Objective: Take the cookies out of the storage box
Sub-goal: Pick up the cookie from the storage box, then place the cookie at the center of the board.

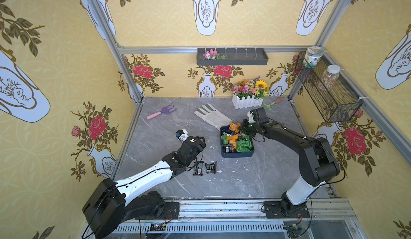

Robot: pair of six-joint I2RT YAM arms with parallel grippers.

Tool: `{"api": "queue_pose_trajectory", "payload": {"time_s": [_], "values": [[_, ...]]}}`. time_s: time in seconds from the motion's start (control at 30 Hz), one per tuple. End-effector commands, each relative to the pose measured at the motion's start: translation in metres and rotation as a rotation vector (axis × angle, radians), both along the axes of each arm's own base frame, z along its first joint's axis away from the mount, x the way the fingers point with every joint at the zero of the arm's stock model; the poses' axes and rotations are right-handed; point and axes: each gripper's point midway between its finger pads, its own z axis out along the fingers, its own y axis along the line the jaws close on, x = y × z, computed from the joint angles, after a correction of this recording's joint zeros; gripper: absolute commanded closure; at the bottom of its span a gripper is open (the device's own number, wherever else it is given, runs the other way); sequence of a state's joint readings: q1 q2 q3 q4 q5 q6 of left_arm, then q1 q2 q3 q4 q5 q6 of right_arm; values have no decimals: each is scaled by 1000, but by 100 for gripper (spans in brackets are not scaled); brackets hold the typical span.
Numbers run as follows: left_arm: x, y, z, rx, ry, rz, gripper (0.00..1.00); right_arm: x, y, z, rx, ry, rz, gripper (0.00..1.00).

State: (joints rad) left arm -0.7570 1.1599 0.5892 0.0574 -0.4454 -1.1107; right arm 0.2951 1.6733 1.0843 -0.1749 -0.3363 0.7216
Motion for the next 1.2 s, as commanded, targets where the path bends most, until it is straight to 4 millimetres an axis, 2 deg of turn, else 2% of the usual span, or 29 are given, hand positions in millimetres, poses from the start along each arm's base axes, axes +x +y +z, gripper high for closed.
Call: {"api": "queue_pose_trajectory", "payload": {"time_s": [0.0,0.1,0.3,0.37,0.6,0.73,1.0,1.17], "values": [[-1,12,-10,-33,28,62,50,-8,5,15,-3,-26,10,99],[-3,24,-17,-75,44,118,50,-25,27,24,-13,-17,46,100],[-8,42,-24,-111,55,207,51,-79,85,13,-143,56,112,100],[-11,47,-26,-116,64,229,51,-94,97,7,-175,80,114,100],[-18,56,-30,-137,75,266,51,-126,130,-21,-255,165,146,100],[-19,54,-30,-141,83,255,51,-134,141,-35,-346,205,149,100],[-23,50,-34,-142,104,222,50,-140,149,-66,-385,249,167,100],[-24,49,-38,-143,119,218,51,-141,149,-71,-397,251,177,97]]}}
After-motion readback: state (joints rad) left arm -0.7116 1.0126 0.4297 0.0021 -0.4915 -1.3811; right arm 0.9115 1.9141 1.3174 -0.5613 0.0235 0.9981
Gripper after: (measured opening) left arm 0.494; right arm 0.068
